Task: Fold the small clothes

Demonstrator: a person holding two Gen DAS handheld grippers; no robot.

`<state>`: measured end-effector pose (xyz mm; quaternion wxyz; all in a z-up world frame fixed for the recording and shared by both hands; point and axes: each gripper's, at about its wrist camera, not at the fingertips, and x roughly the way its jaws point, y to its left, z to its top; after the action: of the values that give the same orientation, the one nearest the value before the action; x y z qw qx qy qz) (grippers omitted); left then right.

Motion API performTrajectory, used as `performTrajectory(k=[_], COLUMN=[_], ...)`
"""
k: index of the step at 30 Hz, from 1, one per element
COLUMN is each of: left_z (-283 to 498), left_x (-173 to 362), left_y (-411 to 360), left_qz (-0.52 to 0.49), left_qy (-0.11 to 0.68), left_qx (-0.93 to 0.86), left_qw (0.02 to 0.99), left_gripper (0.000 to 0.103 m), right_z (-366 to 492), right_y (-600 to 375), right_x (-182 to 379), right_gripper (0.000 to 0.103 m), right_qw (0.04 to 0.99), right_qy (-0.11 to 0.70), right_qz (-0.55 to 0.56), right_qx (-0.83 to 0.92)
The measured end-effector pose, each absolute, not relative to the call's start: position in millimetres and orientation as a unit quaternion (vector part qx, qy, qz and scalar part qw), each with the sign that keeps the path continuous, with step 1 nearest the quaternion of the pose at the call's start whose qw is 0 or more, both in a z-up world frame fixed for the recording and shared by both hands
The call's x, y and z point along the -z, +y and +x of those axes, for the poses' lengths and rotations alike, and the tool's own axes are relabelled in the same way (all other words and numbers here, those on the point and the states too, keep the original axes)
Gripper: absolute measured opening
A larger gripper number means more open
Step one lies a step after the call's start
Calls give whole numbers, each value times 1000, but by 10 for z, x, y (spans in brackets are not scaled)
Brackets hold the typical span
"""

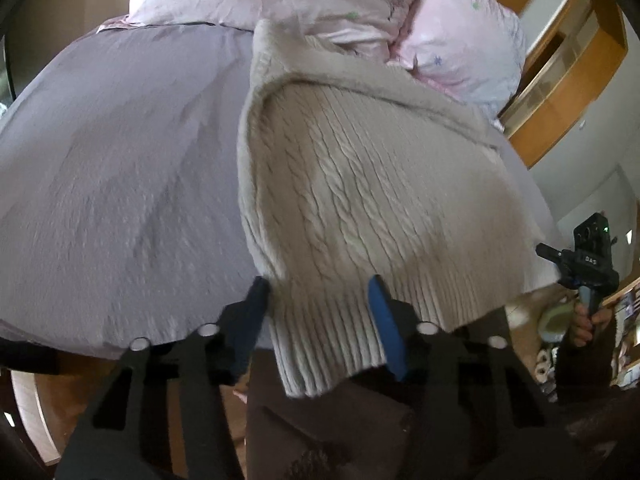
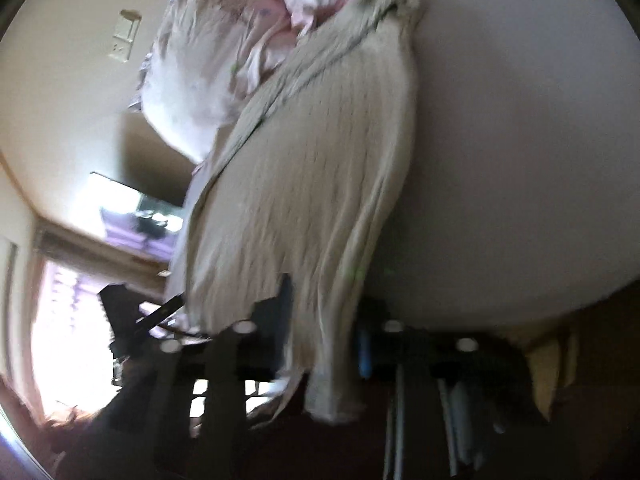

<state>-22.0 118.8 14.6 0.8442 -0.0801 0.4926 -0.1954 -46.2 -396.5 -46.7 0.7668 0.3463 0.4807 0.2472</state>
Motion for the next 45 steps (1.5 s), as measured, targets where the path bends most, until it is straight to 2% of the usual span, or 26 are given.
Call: performTrajectory(k=[1,2,3,9,12,17,20,22,25,28,29,30,31,32,34,38,41,45], left_z=[-219,-204,-187,-58,164,1157,1931,2490,3026,3078,3062,3028,2958,2874,2797,2582,2444,2461], left_x=[-144,-133,-112,-176,-370,-734,-731,-572,-196,-61,-51,-75,-119,-185,-254,-293,-159,-22], left_y=[1164,1164,1166,1242,1355,1514,1466,1360,1273,1443,1562,1672,1781,1926,2015,1847,1640,1460], left_qz=[-78,-80,-85,-144,-203,-287,-329,-338,-364,-450,-484,-503,-517,-527,-517,-397,-346,-320], left_qy=[497,501,507,497,460,388,357,364,426,411,391,369,340,305,302,401,456,491], left_qx=[191,192,195,243,284,275,230,197,156,190,204,199,190,174,165,163,164,167], left_qw=[843,840,835,820,817,831,844,845,814,770,755,756,762,774,784,810,804,792], left_gripper=[37,22,11,8,8,8,8,8,8,9,15,34,49,70,71,71,71,71], right_z=[-481,-492,-500,-446,-236,701,1365,1889,2466,2557,2549,2491,2445,2389,2288,2060,2006,2041], right_y=[-3937,-3926,-3924,-4076,-4185,-4374,-4417,-4420,-4336,-4384,-4395,-4420,-4438,-4488,-4586,-4861,-5016,-4978], right_x=[488,495,483,111,-170,-616,-587,-424,-40,55,12,-61,-105,-146,-208,-341,-271,-199], right_gripper=[14,9,8,7,7,7,7,7,15,40,58,76,80,81,81,81,81,81], right_qw=[763,763,763,781,794,817,826,836,832,822,832,848,856,858,860,871,860,851], right_qy=[483,483,477,399,348,275,262,277,356,332,316,288,271,257,236,182,175,193], right_qz=[347,345,349,376,391,415,435,436,416,449,442,430,428,432,440,445,468,474], right_qx=[-253,-255,-262,-298,-309,-291,-245,-185,-94,-111,-114,-109,-103,-103,-107,-100,-106,-116])
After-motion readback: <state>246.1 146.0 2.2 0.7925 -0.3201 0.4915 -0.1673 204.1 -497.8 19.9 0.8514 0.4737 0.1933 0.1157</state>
